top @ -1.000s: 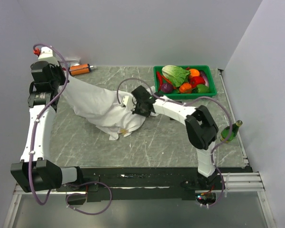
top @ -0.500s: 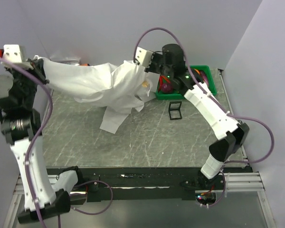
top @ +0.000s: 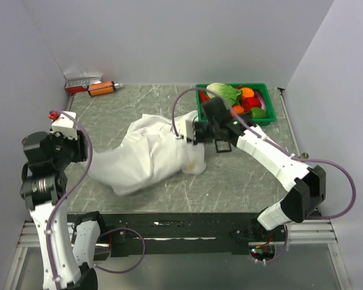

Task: Remove the brooch from the garment

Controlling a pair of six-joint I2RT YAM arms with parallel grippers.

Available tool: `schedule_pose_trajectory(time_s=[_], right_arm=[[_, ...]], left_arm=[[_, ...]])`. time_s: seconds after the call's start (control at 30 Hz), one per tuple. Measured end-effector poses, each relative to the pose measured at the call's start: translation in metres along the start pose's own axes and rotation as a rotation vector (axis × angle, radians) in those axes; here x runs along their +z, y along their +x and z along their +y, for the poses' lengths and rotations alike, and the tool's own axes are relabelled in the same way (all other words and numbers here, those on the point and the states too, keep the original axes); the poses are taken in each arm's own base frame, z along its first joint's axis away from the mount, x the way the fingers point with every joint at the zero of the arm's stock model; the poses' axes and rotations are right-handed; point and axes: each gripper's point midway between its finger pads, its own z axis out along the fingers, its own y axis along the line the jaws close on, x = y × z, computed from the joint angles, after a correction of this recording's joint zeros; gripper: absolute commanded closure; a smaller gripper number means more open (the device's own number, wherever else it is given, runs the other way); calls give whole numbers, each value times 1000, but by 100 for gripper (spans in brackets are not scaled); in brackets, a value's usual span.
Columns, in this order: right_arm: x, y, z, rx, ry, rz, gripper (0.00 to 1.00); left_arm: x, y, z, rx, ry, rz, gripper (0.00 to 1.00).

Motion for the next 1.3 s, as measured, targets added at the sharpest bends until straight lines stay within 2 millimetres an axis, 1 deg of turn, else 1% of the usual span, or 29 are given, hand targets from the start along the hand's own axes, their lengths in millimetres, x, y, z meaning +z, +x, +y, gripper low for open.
schedule_pose_trajectory(time_s=[0.03,0.07,0.1,0.13,0.17,0.2,0.27,0.3,0.33,0.37,0.4,0.43,0.5,0.6,0.63,0.67,0.73,0.83,0.9,1.0,1.03,1.1,1.13,1.17,1.2,1.23,1.27,1.3], right_arm=[[8,7,18,37,-56,13,50],[15,15,37,87,-116,25,44],[19,18,50,145,-159,33,33],[21,20,56,222,-178,36,13],[21,19,56,302,-176,26,1],[20,18,55,376,-170,17,0],[17,19,45,561,-138,-8,0],[16,23,38,650,-114,-15,0],[16,27,34,738,-97,-15,0],[17,33,30,816,-85,-12,0],[19,39,28,885,-77,-5,0],[24,43,29,943,-81,8,0],[36,54,32,1044,-91,40,1],[58,72,45,1167,-128,106,1],[64,78,49,1195,-141,127,1],[69,83,52,1221,-149,146,1],[80,95,57,1270,-164,187,1],[94,108,56,1317,-174,230,1],[102,112,55,1334,-185,246,1],[115,118,56,1358,-219,273,9],[119,119,57,1367,-233,283,20],[126,122,61,1380,-257,297,34],[130,123,63,1391,-274,303,50],[133,124,66,1400,-291,307,58],[137,124,70,1415,-317,310,76],[140,123,72,1415,-334,305,88],[142,122,74,1422,-355,301,100],[143,119,74,1424,-372,293,100]], left_arm=[[5,12,-4,-23,28,51,31],[10,19,-7,-43,50,85,30],[17,22,-8,-61,67,109,27],[24,24,-8,-77,77,128,23],[31,26,-8,-91,87,144,19],[40,27,-6,-107,93,163,17],[61,27,1,-133,94,188,16],[74,30,5,-148,91,208,16],[87,36,10,-165,85,234,14],[100,44,16,-183,75,267,10],[112,57,20,-203,71,312,10],[121,68,24,-217,66,349,11],[137,97,32,-254,56,450,11],[147,132,39,-299,43,556,11],[147,143,42,-314,35,592,11],[147,153,45,-328,25,621,9],[147,169,52,-354,3,670,8],[145,197,66,-400,-47,753,4],[144,216,73,-428,-79,815,3],[144,239,77,-467,-119,893,5],[143,244,76,-480,-130,912,9],[143,252,74,-508,-141,943,15],[143,255,72,-522,-143,956,29],[143,260,70,-540,-145,972,38],[143,264,67,-559,-144,988,50],[143,268,64,-574,-139,1003,69],[143,271,62,-585,-132,1017,78],[144,273,60,-599,-129,1025,86]])
